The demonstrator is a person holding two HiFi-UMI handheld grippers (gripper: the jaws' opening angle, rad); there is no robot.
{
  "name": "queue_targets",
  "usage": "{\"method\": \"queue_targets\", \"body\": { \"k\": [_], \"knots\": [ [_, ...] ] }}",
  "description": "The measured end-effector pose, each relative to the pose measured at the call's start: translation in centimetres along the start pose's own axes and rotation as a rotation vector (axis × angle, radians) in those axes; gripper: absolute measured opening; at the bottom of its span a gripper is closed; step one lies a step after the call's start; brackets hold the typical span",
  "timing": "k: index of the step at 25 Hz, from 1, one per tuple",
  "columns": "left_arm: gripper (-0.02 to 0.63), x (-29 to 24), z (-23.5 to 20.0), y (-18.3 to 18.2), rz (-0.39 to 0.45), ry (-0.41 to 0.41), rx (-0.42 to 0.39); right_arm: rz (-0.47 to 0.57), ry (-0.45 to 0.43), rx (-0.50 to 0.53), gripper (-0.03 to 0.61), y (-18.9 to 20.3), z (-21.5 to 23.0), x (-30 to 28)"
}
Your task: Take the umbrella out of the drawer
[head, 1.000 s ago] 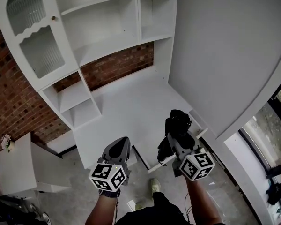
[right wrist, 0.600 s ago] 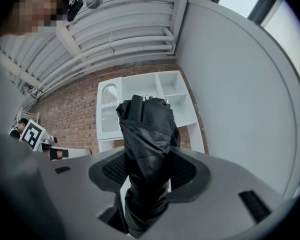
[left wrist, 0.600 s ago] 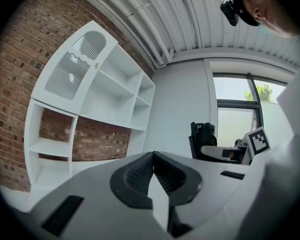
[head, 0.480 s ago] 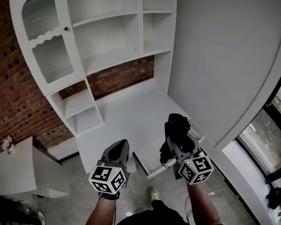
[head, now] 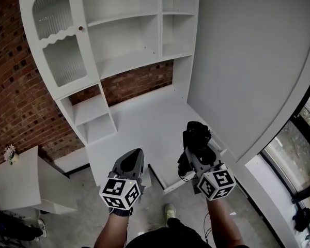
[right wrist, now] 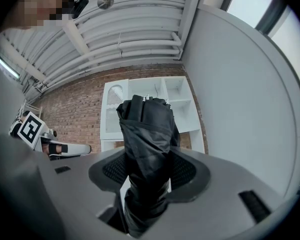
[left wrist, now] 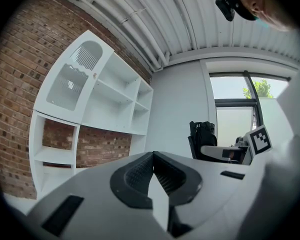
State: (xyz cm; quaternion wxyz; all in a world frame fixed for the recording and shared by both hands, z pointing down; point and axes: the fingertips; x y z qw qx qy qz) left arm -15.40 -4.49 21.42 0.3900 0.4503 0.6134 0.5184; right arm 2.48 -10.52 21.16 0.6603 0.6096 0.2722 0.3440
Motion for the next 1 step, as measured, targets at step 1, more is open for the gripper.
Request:
{"method": "queue_targets", "body": {
  "k": [1],
  "knots": [
    [0.006,0.11,0.10,0.02,-0.001,0.001,0.000,-0.001,0.000,0.000,0.202,0.05,-0.05,0.11]
  ]
}}
Point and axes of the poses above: the fingertips, and each gripper's own axes: x backward along the fingers, z to its right, y out of its underside, and after that the axes turned 3 degrees about y, right-handed
